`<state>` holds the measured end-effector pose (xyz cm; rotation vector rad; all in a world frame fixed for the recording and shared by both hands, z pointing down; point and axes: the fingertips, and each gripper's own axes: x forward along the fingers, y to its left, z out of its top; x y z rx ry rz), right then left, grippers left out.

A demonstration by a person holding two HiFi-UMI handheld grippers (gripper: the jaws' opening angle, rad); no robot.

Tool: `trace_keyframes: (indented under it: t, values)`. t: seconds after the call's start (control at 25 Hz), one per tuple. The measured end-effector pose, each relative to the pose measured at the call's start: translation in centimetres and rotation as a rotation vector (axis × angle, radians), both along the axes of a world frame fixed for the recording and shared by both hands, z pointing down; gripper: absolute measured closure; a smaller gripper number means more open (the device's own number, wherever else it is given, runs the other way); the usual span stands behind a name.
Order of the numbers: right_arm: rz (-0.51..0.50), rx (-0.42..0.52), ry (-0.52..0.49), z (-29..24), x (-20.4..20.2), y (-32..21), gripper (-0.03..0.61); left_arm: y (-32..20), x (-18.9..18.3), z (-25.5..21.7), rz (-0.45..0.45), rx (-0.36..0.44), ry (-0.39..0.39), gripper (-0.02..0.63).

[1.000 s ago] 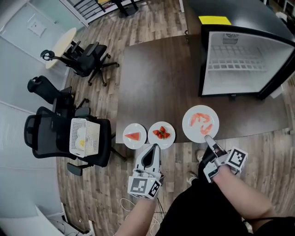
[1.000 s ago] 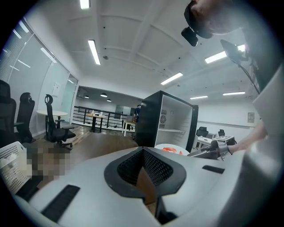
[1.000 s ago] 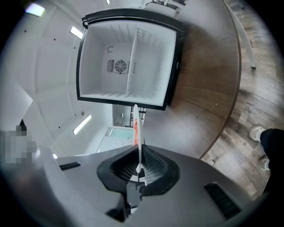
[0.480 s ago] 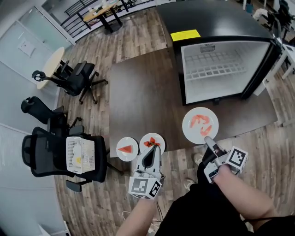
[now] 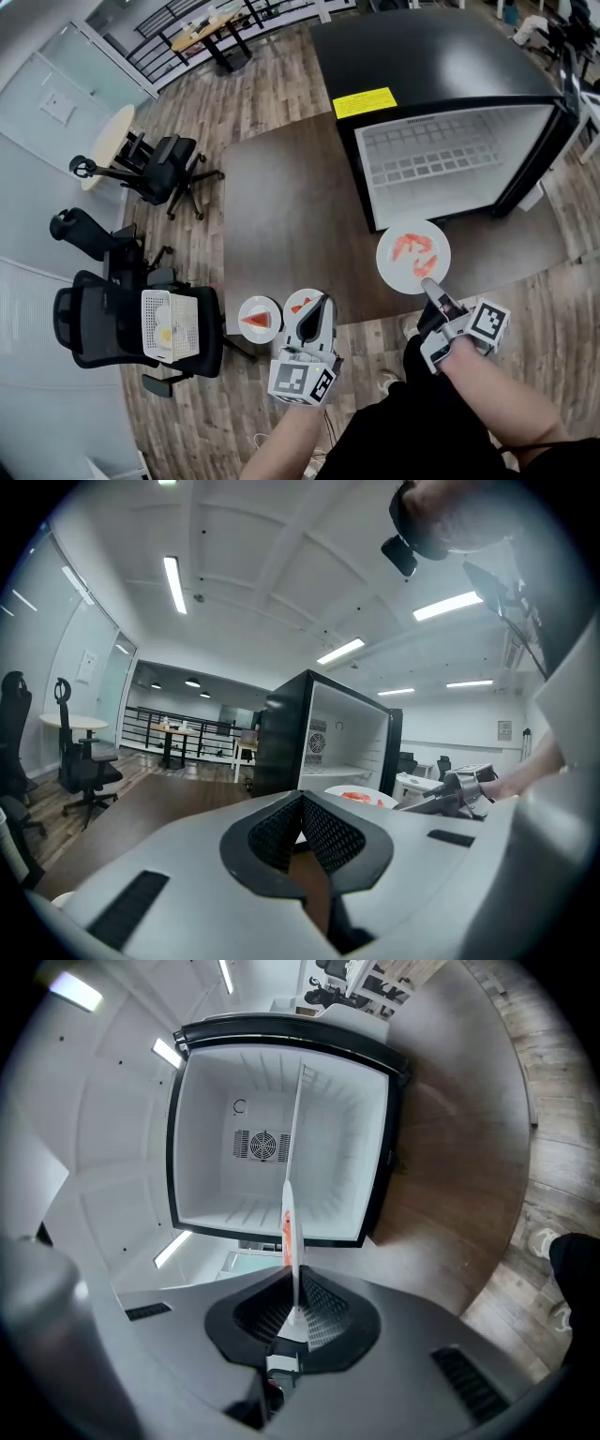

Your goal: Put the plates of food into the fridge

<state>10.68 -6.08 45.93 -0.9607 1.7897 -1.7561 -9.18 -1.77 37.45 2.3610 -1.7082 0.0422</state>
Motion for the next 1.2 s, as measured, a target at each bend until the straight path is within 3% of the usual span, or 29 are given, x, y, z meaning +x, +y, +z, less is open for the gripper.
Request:
trace_keyframes:
  t: [0.52,1.2]
  values:
    - [-0.037,0.029,-0.019,-3.8,2.6,-7.1,0.560,-6.9,2.1,-3.7,-0.028,0.050,-0.006,0.611]
    - [-0.099,0.021,-0.066,-6.2,2.3,-15.8,0.560,-13.4,3.0,-5.7,-0.111,0.078,-0.045,0.611]
